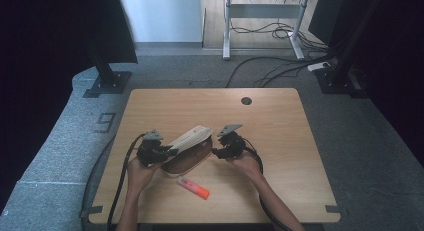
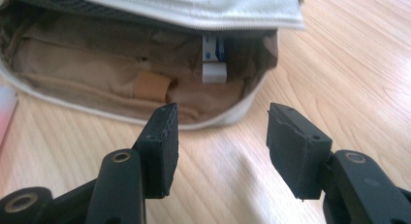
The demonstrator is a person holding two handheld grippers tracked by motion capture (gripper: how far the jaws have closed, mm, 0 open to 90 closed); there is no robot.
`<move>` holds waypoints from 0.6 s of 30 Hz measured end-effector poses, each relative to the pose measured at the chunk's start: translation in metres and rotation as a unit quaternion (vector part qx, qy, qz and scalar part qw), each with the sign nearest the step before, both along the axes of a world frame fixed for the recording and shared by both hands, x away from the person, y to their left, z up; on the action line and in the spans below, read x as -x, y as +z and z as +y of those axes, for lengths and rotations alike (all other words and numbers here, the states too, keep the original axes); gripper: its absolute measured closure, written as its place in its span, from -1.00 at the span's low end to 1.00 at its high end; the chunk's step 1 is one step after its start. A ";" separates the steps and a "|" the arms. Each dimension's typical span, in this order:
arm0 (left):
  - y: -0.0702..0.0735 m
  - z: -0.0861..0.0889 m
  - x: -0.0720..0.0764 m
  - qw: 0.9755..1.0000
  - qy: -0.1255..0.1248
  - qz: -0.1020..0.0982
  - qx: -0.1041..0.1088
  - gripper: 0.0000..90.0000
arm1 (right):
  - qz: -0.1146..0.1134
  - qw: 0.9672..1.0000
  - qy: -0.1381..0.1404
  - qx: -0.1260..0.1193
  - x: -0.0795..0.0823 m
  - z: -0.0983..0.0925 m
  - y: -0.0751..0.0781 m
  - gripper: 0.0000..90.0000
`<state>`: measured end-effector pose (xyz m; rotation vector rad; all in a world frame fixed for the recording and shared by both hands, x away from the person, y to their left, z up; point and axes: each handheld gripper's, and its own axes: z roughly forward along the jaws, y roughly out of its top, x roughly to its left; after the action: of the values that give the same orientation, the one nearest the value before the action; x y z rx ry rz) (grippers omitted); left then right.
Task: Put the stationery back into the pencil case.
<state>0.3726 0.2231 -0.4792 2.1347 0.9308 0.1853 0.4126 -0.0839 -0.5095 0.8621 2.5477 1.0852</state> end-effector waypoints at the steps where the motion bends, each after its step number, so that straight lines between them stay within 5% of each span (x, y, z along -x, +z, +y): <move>1: 0.000 0.000 0.000 1.000 0.000 -0.001 0.000 0.69 | 0.002 1.000 0.000 0.000 0.001 -0.003 0.000 -0.01; 18: 0.000 0.002 0.000 1.000 0.004 -0.001 -0.003 0.69 | 0.017 0.999 -0.026 -0.009 0.033 -0.057 0.002 0.08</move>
<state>0.3725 0.2252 -0.4788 2.1358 0.9375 0.1949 0.3798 -0.1407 -0.5078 0.9549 2.5305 1.0895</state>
